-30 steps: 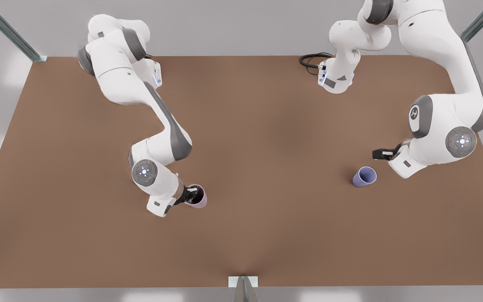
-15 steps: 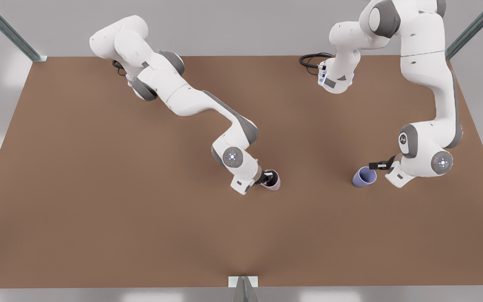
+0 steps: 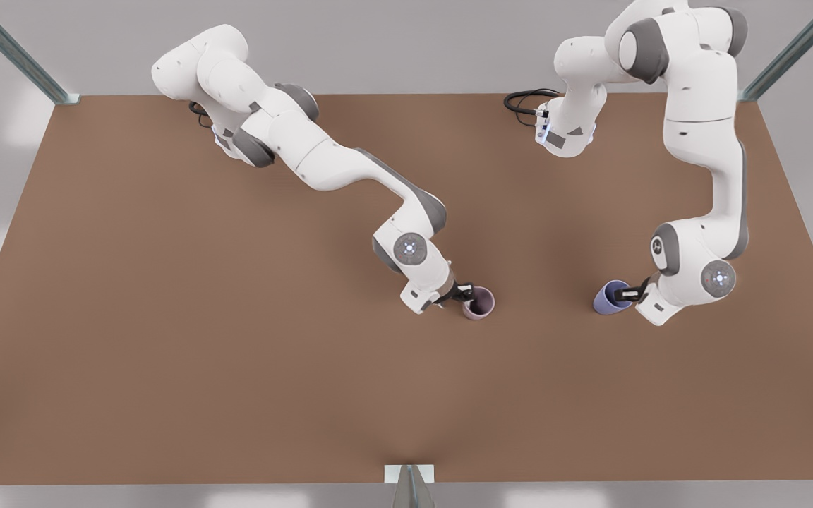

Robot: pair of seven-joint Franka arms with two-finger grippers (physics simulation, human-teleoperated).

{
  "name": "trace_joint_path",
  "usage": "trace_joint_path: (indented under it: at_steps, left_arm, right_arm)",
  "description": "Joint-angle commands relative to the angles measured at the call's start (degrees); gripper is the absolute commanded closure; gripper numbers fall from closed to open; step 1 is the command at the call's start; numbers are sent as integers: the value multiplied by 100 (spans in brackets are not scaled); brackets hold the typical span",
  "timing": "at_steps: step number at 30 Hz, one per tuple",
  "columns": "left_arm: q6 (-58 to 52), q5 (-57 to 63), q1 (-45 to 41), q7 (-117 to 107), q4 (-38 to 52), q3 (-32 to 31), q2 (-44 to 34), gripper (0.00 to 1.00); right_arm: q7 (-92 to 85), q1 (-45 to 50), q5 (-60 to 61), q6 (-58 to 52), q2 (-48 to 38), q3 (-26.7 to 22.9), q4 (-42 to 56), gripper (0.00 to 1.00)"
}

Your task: Stack the cups, with the pink cup at the bottom and the purple cup at the top

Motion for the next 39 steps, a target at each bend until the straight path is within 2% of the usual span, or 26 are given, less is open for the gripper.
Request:
trace_joint_path:
  at_steps: [1,7,9,11,12,13,14,15,16,18,20,23,26,27,34,36,38,39]
  left_arm:
    - [48,-13,-1,-8,-13,-67,-7,75]
    - [4,-13,-1,1,5,-128,-33,79]
    - [4,5,-1,-8,49,-216,-60,79]
    - [-162,66,-1,71,233,-207,-95,79]
    - [-470,66,-9,80,400,-207,-103,79]
    - [-549,66,-9,72,409,-199,-191,79]
    - [-935,58,-9,63,611,-207,-288,79]
    - [-1375,23,-9,-34,945,-207,-323,79]
    - [-1534,5,-97,-367,1095,-409,-437,79]
    - [-1850,58,-703,-1993,1622,-664,-358,79]
    - [-2430,58,-1151,-3162,2386,-919,-95,79]
    - [-2677,5,-1872,-4138,2975,-919,221,79]
    - [-2571,-4,-2365,-4595,3793,-919,793,79]
    - [-2527,-4,-2400,-4604,3793,-928,811,79]
    - [-2615,58,-2356,-4499,3310,-937,652,79]
    - [-2571,66,-2338,-4499,3248,-937,661,79]
    - [-2448,58,-2312,-4455,3222,-946,679,79]
    - [-2334,49,-2303,-4455,3169,-972,670,79]
  right_arm:
    - [863,2,84,135,-14,8,2,0]
    - [863,116,84,29,-155,9,11,0]
    - [845,72,67,-181,-488,-18,-6,0]
    - [784,-77,14,-673,-918,-439,-129,0]
    - [460,-463,-56,-875,-1445,-624,-524,0]
    - [-173,-1017,-65,-1568,-1929,-624,-735,0]
    - [-850,-1421,-319,-2755,-2588,-668,-981,0]
    - [-1009,-1729,-417,-3178,-3378,-668,-1630,0]
    - [-1702,-2168,-443,-3179,-4644,-668,-3124,0]
    - [-2854,-3109,-417,-3406,-5568,-668,-4093,0]
    - [-3532,-3918,-408,-4374,-5613,-677,-3619,0]
    - [-4112,-4094,-390,-4436,-5340,-660,-3442,0]
    - [-4331,-4059,-338,-3434,-6509,-659,-5130,0]
    - [-4497,-4032,-373,-3460,-6518,-651,-5051,0]
    - [-10315,-3997,-891,-2783,-6377,-484,-5086,0]
    - [-11494,-3997,-909,-2520,-6377,-466,-5113,0]
    - [-11478,-3884,-918,-2458,-6298,-466,-4981,2]
    - [-10276,-3804,-970,-2537,-6184,-466,-4779,0]
